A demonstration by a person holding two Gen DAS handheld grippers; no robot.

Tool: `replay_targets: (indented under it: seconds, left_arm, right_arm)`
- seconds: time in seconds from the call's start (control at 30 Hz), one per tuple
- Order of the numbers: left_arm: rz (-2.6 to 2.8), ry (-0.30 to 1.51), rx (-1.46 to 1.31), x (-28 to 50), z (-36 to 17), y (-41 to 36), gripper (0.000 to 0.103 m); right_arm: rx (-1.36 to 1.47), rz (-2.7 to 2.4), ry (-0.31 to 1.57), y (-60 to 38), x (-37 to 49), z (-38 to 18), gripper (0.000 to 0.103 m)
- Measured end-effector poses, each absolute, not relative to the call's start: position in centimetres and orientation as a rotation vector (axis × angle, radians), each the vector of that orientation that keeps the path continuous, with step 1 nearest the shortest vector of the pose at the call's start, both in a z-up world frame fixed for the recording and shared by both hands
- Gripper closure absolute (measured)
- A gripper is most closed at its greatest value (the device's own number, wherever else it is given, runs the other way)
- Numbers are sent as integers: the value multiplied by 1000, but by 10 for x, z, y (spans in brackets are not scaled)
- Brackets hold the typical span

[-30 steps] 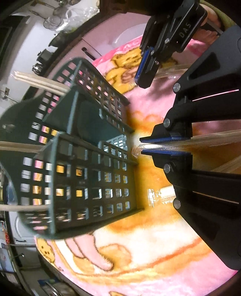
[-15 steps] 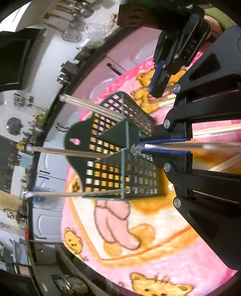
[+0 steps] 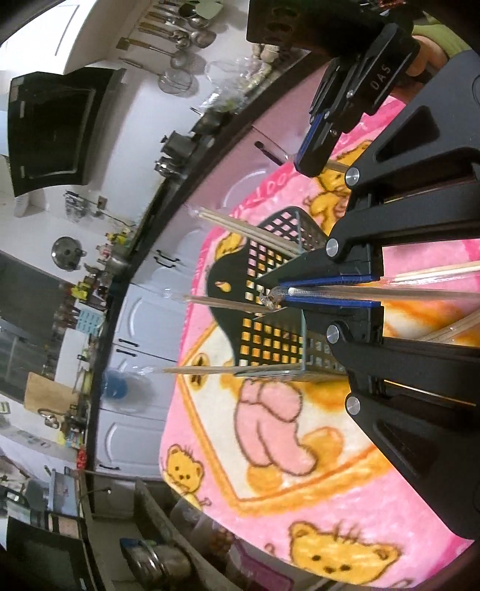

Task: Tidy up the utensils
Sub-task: 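Lift the held chopsticks with both tools up over the caddy, then lower the chopsticks into the caddy compartments with both tools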

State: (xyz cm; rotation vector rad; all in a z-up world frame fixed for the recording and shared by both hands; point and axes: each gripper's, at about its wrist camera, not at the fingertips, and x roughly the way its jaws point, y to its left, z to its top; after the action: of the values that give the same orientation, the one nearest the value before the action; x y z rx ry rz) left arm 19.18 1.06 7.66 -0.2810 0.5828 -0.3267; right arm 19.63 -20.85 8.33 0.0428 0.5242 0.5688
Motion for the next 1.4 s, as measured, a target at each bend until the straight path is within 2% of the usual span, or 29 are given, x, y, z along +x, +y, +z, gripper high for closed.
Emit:
replay_targets:
  seconds: [1.4]
  left_arm:
    - [-281,258,-297,195,190,37,100]
  right_arm:
    - [61,554,223,-208,186,181,95]
